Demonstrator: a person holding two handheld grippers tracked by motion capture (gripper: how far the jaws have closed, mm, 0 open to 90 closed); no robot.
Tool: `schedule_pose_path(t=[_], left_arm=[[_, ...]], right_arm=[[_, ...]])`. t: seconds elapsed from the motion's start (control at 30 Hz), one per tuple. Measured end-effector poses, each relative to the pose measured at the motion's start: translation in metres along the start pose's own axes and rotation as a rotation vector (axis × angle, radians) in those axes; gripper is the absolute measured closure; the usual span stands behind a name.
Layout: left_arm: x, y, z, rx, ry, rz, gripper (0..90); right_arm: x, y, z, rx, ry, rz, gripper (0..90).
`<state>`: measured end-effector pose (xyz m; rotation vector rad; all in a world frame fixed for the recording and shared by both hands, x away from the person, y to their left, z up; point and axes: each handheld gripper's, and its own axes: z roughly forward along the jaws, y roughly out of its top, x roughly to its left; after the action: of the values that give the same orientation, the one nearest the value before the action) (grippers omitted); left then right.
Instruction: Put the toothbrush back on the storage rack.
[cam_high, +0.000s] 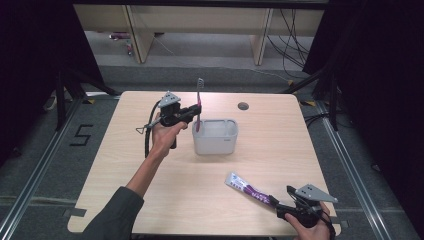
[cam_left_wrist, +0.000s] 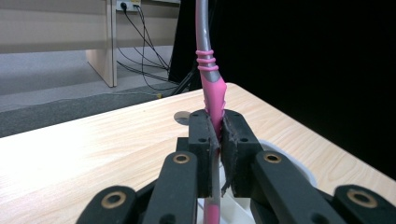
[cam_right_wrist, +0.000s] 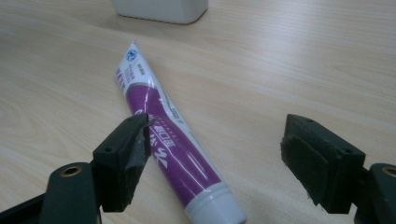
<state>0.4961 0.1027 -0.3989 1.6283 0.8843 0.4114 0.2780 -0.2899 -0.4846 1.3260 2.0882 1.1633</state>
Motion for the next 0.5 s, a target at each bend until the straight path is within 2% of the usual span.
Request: schedule_pose_path(t=[0.4,0.47,0.5], left_arm=[[-0.001,-0.011,0.004,0.012,0.006,0.030,82.6],[0.000,-0.015,0.005,0.016,0.013,0.025,82.6],[0.001,-0.017,0.005,0.016,0.015,0.022,82.6]], right_arm=[[0.000,0.000,0.000,0.001,0.002,0.004,24.7],[0.000,0.000,0.000,0.007,-0.006,-0.006,24.8],[0.003,0.000,-0.001,0.018,0.008,0.042,24.8]])
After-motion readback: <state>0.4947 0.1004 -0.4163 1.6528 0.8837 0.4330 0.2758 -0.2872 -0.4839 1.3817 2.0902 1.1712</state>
